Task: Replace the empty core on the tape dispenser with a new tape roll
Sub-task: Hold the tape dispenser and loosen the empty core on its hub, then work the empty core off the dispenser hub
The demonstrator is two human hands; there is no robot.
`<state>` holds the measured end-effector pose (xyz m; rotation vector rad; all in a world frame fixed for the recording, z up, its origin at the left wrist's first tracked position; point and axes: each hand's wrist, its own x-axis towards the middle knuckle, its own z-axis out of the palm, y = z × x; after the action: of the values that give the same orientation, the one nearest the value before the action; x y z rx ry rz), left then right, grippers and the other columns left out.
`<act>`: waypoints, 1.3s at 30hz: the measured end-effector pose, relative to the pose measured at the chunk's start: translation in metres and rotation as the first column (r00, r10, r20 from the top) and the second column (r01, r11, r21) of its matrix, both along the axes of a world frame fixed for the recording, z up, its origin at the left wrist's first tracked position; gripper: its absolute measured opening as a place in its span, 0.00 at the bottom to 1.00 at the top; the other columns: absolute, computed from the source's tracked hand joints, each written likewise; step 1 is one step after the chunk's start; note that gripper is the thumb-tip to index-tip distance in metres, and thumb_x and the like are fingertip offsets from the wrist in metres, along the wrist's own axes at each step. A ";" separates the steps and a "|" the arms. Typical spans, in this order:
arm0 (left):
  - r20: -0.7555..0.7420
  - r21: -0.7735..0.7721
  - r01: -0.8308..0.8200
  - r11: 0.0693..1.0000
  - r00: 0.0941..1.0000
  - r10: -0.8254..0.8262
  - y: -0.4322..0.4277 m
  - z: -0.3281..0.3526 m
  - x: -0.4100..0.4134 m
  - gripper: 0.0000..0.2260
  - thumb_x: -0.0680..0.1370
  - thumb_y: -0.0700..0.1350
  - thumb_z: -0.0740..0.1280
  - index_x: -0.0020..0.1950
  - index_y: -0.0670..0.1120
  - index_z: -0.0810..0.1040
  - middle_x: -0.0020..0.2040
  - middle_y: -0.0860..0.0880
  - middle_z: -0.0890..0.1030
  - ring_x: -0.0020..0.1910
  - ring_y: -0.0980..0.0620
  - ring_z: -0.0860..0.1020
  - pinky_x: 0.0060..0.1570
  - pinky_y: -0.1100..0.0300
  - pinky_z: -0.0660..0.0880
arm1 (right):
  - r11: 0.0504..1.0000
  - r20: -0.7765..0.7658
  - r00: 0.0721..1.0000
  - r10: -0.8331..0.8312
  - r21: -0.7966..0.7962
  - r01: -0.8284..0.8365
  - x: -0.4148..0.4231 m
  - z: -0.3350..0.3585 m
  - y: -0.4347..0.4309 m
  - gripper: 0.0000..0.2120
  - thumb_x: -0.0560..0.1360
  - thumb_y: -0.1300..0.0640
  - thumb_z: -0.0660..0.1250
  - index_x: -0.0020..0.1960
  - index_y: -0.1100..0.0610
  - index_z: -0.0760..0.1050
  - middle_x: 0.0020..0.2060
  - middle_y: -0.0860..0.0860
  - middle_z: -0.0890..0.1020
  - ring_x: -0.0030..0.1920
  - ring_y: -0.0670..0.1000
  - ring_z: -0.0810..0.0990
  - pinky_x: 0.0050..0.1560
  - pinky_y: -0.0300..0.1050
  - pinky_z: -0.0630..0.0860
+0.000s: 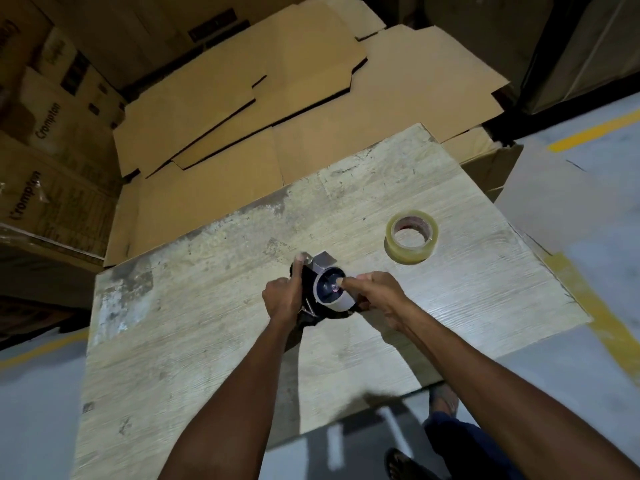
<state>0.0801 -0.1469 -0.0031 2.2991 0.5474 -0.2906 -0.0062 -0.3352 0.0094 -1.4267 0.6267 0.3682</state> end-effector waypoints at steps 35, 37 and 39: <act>0.125 -0.616 0.311 0.724 0.946 -0.301 0.091 0.012 0.018 0.23 0.81 0.63 0.67 0.47 0.43 0.85 0.40 0.49 0.85 0.41 0.51 0.83 0.45 0.54 0.76 | 0.972 -0.055 0.996 0.072 -0.220 -0.082 0.064 0.064 0.074 0.09 0.81 0.55 0.67 0.48 0.60 0.80 0.34 0.54 0.80 0.31 0.51 0.76 0.34 0.44 0.72; -0.004 -0.641 0.183 0.745 0.970 -0.242 0.087 0.003 0.018 0.25 0.78 0.66 0.68 0.46 0.43 0.86 0.38 0.47 0.85 0.41 0.47 0.83 0.44 0.51 0.78 | 0.945 -0.049 0.993 0.109 -0.304 -0.119 0.064 0.056 0.076 0.09 0.81 0.56 0.67 0.46 0.59 0.81 0.35 0.54 0.81 0.33 0.50 0.76 0.33 0.43 0.71; -0.112 -0.671 0.090 0.736 0.969 -0.220 0.084 -0.003 0.016 0.27 0.77 0.67 0.69 0.47 0.42 0.85 0.39 0.45 0.85 0.41 0.45 0.83 0.44 0.49 0.79 | 0.921 -0.065 0.988 0.139 -0.357 -0.153 0.066 0.049 0.076 0.09 0.81 0.58 0.67 0.43 0.57 0.81 0.35 0.53 0.81 0.33 0.49 0.76 0.31 0.41 0.70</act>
<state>0.0965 -0.0627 -0.0064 1.6190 0.2681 -0.6737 0.0598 -0.2592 0.0584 -1.8306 0.6433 0.4127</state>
